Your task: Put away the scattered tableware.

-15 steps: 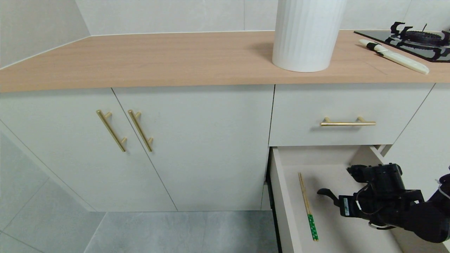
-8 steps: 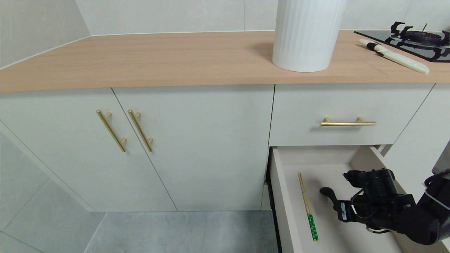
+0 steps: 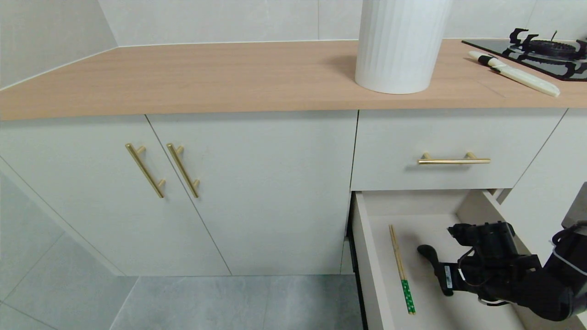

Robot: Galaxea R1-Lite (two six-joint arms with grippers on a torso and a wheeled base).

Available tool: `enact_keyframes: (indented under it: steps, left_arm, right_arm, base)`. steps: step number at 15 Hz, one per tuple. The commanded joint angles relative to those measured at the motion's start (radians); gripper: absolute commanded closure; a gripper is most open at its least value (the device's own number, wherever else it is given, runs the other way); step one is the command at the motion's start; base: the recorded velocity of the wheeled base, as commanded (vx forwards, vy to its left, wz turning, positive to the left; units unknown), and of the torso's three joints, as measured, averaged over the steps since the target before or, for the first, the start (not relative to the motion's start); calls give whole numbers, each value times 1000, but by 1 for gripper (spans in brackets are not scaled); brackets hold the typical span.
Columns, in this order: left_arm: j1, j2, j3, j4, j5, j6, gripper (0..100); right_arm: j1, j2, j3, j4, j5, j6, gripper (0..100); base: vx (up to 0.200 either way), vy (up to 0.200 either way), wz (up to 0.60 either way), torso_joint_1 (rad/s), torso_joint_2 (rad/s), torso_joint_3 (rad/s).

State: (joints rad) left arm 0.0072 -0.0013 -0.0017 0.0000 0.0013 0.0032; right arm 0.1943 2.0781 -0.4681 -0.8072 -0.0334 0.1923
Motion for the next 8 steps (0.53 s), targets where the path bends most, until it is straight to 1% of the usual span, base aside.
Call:
enact_keyframes:
  steps: [1,4,8]
  left_arm:
    - [0,1,0,0,0,0,0]
    - [0,1,0,0,0,0,0]
    - [0,1,0,0,0,0,0]
  right_arm:
    - [1,-9,3,-1,0,-1,0]
    - [2,-30,11,-1,-10,-1,0]
    - [22,-213,60,3,-14,-7,0]
  base:
    - [0,0,0,0,0,0]
    - [0,0,0,0,0,0]
    - [0,0,0,0,0,0]
